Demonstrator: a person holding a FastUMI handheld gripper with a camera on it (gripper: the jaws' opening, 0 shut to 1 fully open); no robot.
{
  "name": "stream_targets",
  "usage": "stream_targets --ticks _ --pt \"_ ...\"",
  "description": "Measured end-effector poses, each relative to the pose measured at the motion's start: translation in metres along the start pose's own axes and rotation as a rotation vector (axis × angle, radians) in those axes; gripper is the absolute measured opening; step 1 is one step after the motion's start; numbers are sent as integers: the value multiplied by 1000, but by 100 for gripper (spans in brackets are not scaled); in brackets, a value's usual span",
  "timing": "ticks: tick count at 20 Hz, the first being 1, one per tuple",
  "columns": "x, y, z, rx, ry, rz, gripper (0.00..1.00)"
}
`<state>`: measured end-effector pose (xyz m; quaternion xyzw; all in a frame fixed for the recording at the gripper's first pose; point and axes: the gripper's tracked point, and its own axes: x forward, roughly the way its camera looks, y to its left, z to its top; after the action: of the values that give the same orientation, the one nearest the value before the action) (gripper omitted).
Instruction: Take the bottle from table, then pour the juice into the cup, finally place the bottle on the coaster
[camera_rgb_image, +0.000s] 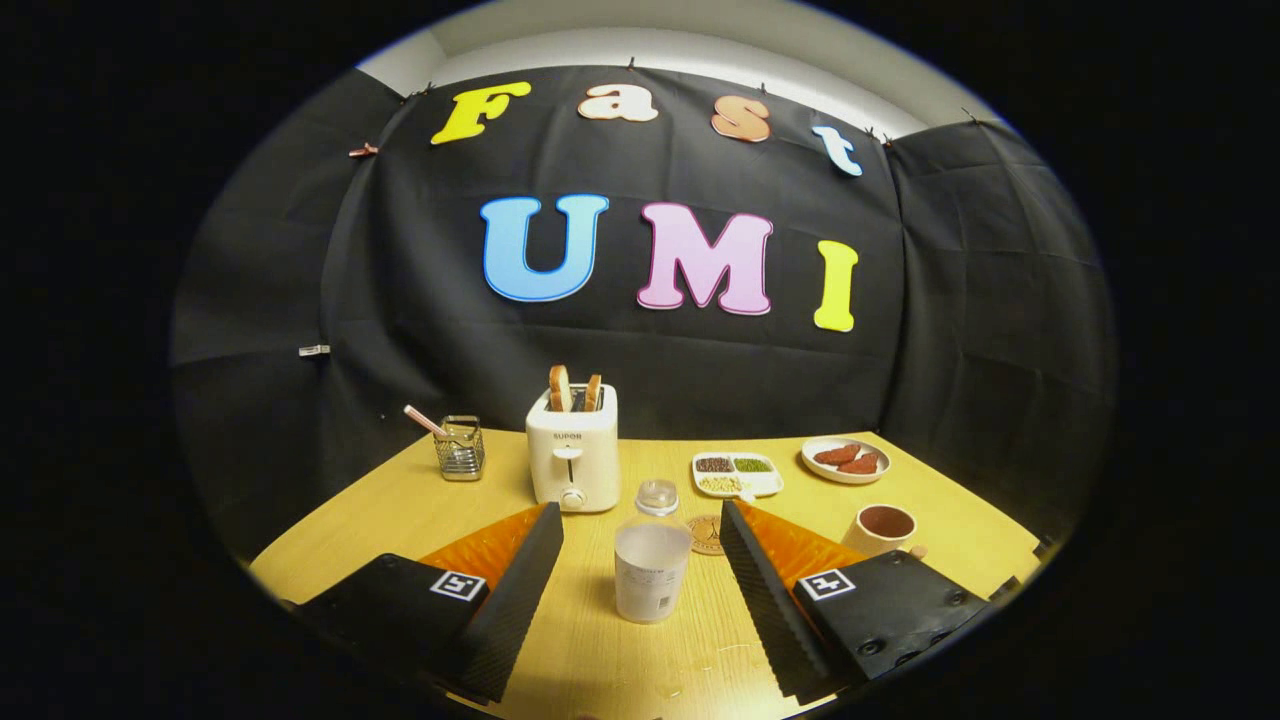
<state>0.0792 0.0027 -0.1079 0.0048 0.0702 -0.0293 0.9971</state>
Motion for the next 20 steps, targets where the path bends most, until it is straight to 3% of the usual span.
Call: stream_targets --ticks 4,11,16,20 --pt "20 -4 -32 34 41 -14 97" --pt "47 -8 -71 -23 87 -3 97" --pt "70 -18 -86 -36 114 -78 97" --pt "85 -18 -88 -24 104 -92 97"
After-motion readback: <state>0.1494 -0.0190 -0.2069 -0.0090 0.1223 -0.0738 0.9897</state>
